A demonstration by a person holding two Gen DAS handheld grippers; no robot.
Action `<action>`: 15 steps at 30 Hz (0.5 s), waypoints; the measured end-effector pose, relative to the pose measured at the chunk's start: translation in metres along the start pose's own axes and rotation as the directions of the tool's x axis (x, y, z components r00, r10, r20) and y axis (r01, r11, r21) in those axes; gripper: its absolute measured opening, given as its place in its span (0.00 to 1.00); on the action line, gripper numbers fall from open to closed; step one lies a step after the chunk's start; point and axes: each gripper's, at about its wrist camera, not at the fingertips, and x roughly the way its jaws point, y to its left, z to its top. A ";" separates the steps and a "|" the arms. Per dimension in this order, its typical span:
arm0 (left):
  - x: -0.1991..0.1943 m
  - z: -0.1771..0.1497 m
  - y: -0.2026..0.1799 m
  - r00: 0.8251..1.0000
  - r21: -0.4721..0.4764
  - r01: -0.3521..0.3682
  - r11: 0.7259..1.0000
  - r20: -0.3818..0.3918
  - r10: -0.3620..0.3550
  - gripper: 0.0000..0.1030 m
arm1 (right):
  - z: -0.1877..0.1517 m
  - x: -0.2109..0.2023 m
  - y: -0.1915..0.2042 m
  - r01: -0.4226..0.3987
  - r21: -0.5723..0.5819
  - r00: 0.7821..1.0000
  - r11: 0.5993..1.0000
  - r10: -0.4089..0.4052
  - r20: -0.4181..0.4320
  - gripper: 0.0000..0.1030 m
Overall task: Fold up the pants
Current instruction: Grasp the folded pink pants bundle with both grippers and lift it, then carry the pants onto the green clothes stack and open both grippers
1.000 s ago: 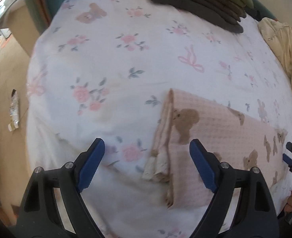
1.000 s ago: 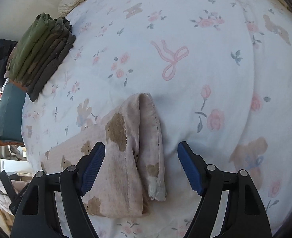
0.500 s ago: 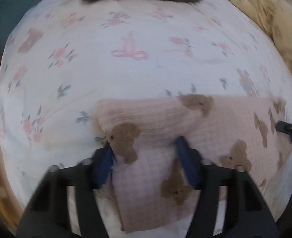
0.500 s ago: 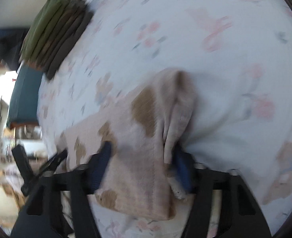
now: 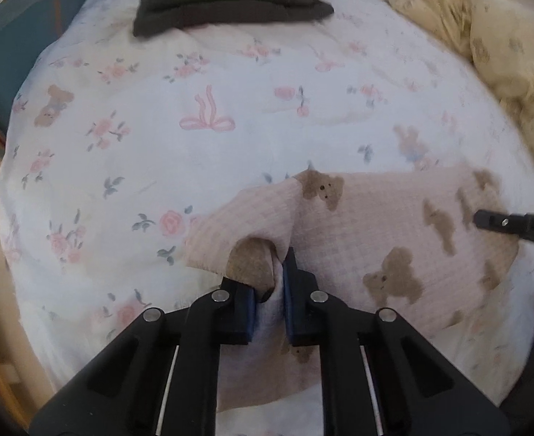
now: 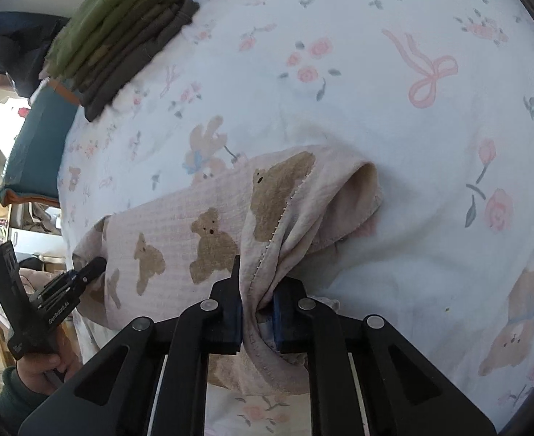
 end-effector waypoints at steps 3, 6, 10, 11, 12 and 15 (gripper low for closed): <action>-0.015 0.008 0.000 0.999 -0.019 0.035 0.999 0.039 -0.034 0.09 | 0.005 -0.018 0.008 -0.026 -0.017 0.997 1.000 0.027 0.068 0.09; -0.019 0.008 0.002 0.997 -0.038 0.043 0.998 0.068 -0.040 0.09 | 0.009 -0.027 0.014 -0.051 -0.031 0.993 0.998 0.054 0.105 0.08; -0.034 0.014 0.013 0.991 -0.083 0.074 0.994 0.122 -0.063 0.09 | 0.019 -0.039 0.022 -0.089 -0.055 0.985 0.994 0.096 0.140 0.08; -0.039 0.017 0.015 0.989 -0.090 0.079 0.993 0.134 -0.066 0.09 | 0.022 -0.043 0.026 -0.102 -0.074 0.982 0.992 0.112 0.149 0.08; -0.044 0.023 0.015 0.986 -0.080 0.078 0.994 0.153 -0.065 0.09 | 0.028 -0.047 0.032 -0.106 -0.101 0.979 0.989 0.121 0.163 0.08; -0.059 0.044 0.024 0.977 -0.086 0.088 0.992 0.202 -0.070 0.09 | 0.048 -0.052 0.044 -0.130 -0.132 0.972 0.983 0.153 0.181 0.08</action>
